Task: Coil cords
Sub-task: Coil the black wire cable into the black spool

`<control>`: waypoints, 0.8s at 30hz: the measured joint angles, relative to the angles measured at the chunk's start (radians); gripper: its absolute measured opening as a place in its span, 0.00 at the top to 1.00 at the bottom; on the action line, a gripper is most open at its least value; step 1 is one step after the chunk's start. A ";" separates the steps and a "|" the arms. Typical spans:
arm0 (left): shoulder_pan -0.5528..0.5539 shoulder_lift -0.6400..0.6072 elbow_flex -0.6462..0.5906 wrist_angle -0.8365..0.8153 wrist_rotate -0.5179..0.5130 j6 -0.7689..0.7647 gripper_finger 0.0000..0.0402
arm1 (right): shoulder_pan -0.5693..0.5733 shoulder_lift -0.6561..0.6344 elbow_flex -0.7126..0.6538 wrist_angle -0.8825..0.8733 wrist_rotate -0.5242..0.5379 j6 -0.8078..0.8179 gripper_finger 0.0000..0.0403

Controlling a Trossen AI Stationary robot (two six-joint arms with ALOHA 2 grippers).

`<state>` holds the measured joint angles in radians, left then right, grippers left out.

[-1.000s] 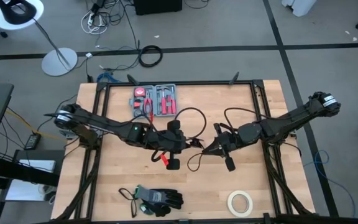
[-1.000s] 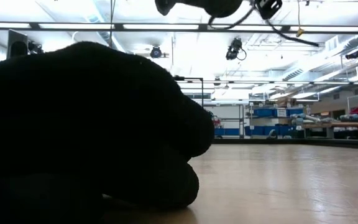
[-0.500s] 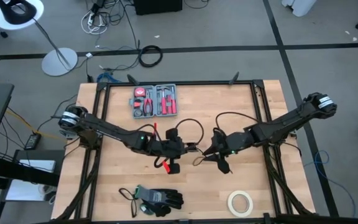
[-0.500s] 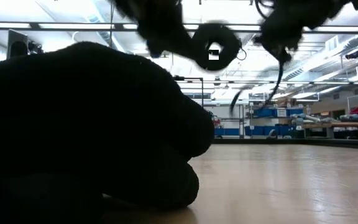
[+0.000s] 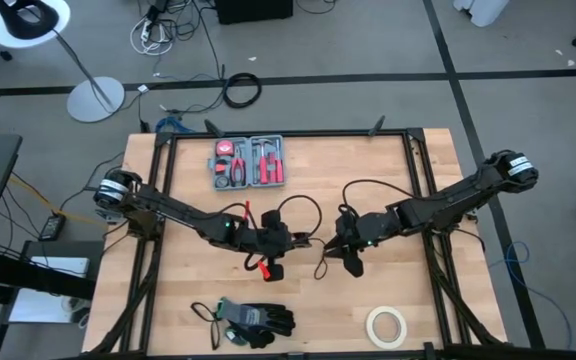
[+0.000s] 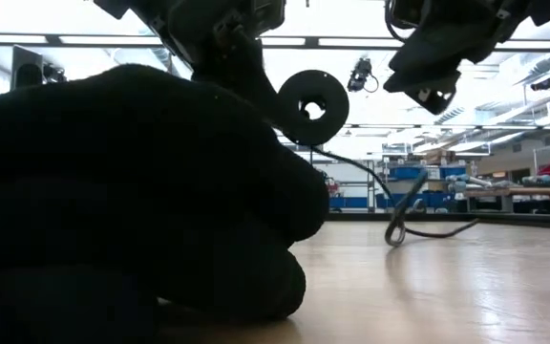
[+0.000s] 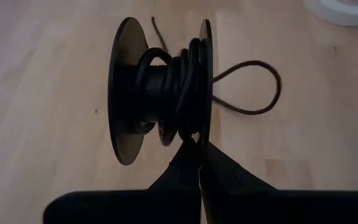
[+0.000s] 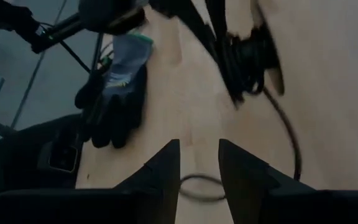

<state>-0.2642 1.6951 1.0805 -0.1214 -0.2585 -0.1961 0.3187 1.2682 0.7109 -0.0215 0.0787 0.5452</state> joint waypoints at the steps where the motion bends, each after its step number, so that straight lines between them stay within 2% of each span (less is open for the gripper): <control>1: 0.000 0.000 0.000 0.007 0.008 0.005 1.00 | -0.002 0.001 0.000 0.012 0.017 -0.037 0.73; 7: 0.000 0.000 0.000 0.025 0.021 0.020 1.00 | -0.005 0.010 0.001 0.131 0.226 -0.241 0.73; 9: 0.000 0.000 0.000 0.025 0.021 0.019 1.00 | -0.008 0.010 0.001 0.188 0.254 -0.276 0.73; 14: 0.000 0.000 0.002 0.034 0.022 0.015 1.00 | -0.053 0.064 0.001 0.287 0.173 -0.286 0.73; 24: 0.002 0.000 0.005 0.057 0.037 0.009 1.00 | -0.109 0.172 0.062 0.297 0.055 -0.285 0.73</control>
<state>-0.2619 1.6951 1.0855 -0.0647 -0.2218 -0.1871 0.2094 1.4401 0.7725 0.2757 0.1341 0.2604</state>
